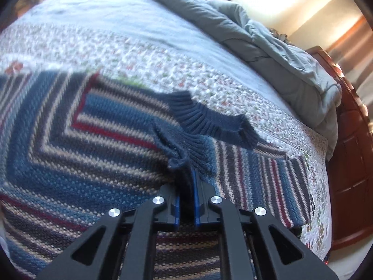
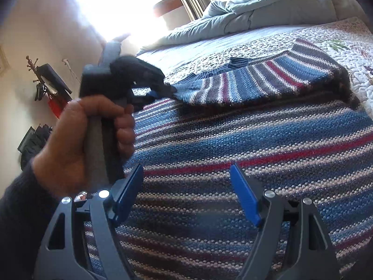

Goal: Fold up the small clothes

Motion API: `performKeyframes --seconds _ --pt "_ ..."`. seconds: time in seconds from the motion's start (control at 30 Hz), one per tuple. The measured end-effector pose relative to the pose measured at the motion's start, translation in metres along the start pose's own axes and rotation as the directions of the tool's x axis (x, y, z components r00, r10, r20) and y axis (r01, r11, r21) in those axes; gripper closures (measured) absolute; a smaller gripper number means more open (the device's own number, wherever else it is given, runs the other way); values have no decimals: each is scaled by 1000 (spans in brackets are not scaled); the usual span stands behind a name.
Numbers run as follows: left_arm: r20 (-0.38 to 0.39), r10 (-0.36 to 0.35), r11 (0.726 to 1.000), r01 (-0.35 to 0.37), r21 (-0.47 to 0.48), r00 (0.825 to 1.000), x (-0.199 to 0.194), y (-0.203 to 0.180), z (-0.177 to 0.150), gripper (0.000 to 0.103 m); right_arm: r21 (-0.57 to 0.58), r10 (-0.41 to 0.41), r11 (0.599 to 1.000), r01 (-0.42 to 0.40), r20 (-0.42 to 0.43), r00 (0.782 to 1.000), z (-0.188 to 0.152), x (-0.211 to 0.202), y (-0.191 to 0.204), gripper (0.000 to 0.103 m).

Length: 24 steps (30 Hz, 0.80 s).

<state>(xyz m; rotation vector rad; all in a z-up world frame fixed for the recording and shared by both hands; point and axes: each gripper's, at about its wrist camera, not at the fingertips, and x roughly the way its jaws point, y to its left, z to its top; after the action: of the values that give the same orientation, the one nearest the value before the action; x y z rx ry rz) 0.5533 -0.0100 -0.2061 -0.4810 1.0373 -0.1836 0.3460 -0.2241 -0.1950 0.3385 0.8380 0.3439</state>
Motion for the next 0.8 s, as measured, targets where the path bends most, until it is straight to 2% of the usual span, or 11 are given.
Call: performKeyframes --seconds 0.37,0.57,0.8 --pt "68 -22 997 17 81 997 -45 -7 26 95 0 5 1000 -5 -21 1000 -1 5 0 26" --pt "48 -25 1000 24 19 999 -50 28 35 95 -5 -2 1000 2 -26 1000 0 9 1 26" --pt "-18 -38 998 36 -56 999 -28 71 22 95 -12 -5 1000 5 -31 1000 -1 13 4 26"
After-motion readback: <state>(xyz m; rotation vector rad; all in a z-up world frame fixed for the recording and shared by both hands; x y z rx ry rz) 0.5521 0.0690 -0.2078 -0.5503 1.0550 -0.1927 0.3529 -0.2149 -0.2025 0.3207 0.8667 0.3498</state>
